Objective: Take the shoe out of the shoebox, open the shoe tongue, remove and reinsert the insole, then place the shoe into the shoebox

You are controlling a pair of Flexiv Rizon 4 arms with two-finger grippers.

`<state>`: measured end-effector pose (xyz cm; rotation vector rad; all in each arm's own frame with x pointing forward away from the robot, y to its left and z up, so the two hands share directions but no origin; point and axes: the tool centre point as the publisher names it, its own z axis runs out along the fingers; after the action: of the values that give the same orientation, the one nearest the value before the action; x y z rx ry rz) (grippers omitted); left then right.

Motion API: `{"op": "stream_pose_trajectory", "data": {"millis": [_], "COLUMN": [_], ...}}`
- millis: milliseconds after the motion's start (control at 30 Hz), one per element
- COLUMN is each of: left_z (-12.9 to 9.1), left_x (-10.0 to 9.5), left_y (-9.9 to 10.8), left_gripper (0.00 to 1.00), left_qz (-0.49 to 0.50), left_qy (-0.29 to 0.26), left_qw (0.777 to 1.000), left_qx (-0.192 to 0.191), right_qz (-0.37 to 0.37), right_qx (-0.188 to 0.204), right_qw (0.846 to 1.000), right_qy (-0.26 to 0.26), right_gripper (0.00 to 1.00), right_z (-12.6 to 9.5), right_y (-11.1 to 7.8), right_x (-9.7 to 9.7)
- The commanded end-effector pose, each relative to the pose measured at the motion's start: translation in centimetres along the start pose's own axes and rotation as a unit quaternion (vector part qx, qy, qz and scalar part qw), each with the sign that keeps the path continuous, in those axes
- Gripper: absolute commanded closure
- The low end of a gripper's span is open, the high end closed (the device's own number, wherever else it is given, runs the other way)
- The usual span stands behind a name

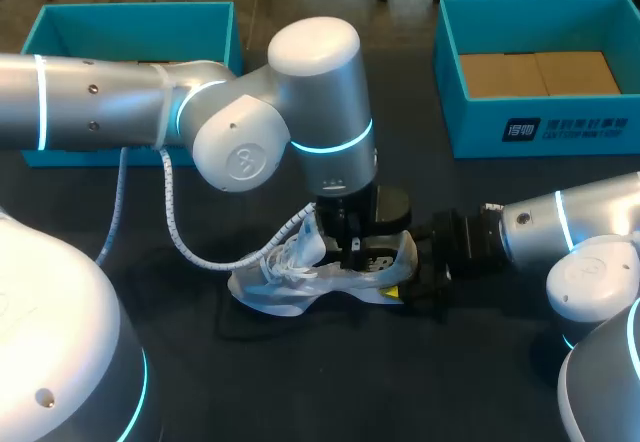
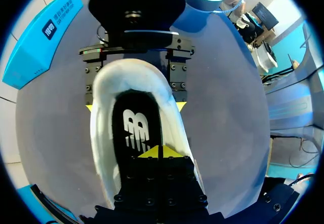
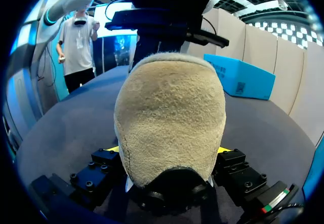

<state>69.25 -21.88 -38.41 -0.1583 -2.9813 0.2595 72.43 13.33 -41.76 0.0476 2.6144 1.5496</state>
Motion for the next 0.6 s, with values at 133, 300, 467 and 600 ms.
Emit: {"op": "stream_pose_trajectory", "data": {"millis": [133,300,467,600], "left_z": [1.1,1.4,1.9,2.4], "left_x": [0.1,0.0,-0.6,-0.9], "left_y": [0.2,0.3,0.6,0.8], "left_gripper": [0.84,0.73,0.71,0.62], "left_qz": [0.004,0.007,0.007,0.01], "left_qy": [0.012,0.009,0.004,-0.008], "left_qw": [1.0,1.0,1.0,1.0], "left_qx": [0.0,-0.006,-0.011,-0.021], "right_qz": [0.0,0.0,0.0,0.0], "right_qx": [0.003,0.003,0.003,0.003], "right_qw": [1.0,1.0,1.0,1.0], "right_qy": [-0.001,-0.001,-0.001,-0.001], "right_gripper": [1.0,1.0,1.0,1.0], "right_z": [0.1,0.1,0.1,0.1], "right_y": [0.1,0.1,0.1,0.1], "right_x": [0.0,0.0,0.0,0.0]}}
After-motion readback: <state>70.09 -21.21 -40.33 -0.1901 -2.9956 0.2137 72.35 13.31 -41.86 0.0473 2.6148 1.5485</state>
